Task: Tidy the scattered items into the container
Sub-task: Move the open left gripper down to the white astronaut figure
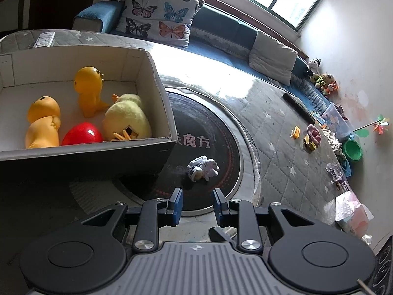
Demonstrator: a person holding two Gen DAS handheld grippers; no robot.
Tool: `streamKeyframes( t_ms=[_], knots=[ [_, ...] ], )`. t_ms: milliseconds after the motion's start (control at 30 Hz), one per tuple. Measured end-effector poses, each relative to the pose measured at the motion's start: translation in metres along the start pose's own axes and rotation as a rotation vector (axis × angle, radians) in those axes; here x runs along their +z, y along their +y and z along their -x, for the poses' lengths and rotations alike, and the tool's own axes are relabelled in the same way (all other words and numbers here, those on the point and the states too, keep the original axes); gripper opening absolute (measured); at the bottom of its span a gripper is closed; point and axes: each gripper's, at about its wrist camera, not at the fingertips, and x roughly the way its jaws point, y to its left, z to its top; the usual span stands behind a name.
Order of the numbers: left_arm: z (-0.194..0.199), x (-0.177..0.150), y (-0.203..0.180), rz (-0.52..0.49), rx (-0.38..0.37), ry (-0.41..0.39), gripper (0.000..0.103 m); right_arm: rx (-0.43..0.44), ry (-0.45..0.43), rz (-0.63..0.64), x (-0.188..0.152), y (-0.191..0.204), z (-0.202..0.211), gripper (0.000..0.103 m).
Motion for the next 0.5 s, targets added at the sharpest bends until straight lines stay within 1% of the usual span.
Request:
streamKeyframes(
  t_ms=[167, 500],
  knots=[
    [-0.012, 0.01, -0.004, 0.008, -0.012, 0.006, 0.03, 0.002, 0.009, -0.006, 0.005, -0.002, -0.014, 0.062],
    [-0.035, 0.036, -0.009, -0.004, -0.008, 0.026, 0.032, 0.014, 0.026, -0.013, 0.017, -0.005, -0.045, 0.062]
  ],
)
